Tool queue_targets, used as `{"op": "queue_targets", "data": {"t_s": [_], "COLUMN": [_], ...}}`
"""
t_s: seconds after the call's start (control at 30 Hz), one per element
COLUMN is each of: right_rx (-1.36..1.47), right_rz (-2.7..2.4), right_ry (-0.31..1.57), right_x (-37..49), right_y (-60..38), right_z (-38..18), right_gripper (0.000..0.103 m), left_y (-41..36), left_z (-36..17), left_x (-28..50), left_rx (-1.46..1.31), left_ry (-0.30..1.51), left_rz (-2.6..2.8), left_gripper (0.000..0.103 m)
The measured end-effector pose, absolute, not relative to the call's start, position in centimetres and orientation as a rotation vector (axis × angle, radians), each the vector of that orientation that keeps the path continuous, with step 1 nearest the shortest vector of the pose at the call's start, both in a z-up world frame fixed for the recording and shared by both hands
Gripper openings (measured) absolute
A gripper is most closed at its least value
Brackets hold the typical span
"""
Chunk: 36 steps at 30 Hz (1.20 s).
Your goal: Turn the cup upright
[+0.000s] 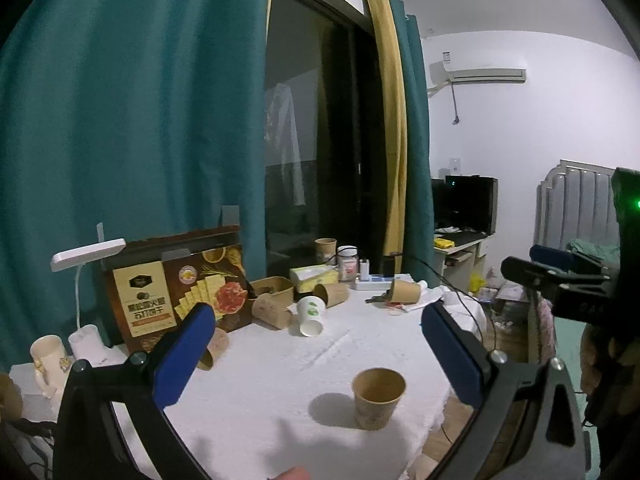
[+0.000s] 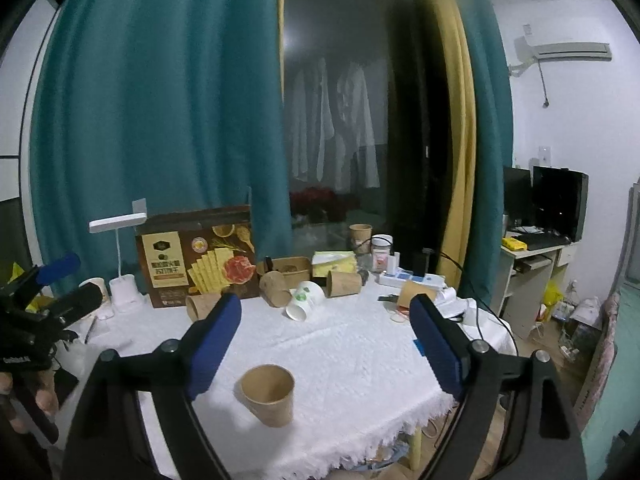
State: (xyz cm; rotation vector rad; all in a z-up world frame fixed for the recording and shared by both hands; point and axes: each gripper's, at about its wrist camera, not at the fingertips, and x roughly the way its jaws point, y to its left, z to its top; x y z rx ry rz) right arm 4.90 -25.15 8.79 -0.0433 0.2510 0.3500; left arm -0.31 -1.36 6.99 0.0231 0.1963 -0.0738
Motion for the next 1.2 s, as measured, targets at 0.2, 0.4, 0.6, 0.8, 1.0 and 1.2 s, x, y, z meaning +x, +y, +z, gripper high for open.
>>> {"op": "queue_targets", "data": {"t_s": [0.2,0.4,0.6,0.8,1.0,1.2], "right_rx": [-0.050,-0.047,-0.048,-0.051,-0.049,-0.048], "right_rz": [0.363,0.356,0.353,0.353,0.355,0.354], "right_ry": [0.289,0.313,0.313,0.320,0.321,0.322], "right_x": [6.1,7.0,7.4,7.6,7.6,7.6], "right_y": [-23.8,-23.4,-23.2,-23.1,-23.2,-23.3], "right_z": [7.8,6.8,6.7,6.6,6.5,6.5], "right_gripper": [0.085,0.085,0.085,0.085,0.085,0.085], "left_y": [0.2,1.2,1.3,1.2,1.0,0.8], "left_z": [6.4,5.6,5.5,5.5,5.5,5.5], "left_x": [0.1,0.9,1.2,1.3,1.2,1.2], "left_rx": [0.009,-0.003,-0.014,-0.023,-0.022,-0.029], "left_ry": [0.199,0.219,0.220,0.220,0.223,0.230], "left_rz": [-0.030,-0.029,-0.037,-0.046,-0.047,-0.056], "left_gripper": [0.103,0.103,0.103,0.103,0.103,0.103]}}
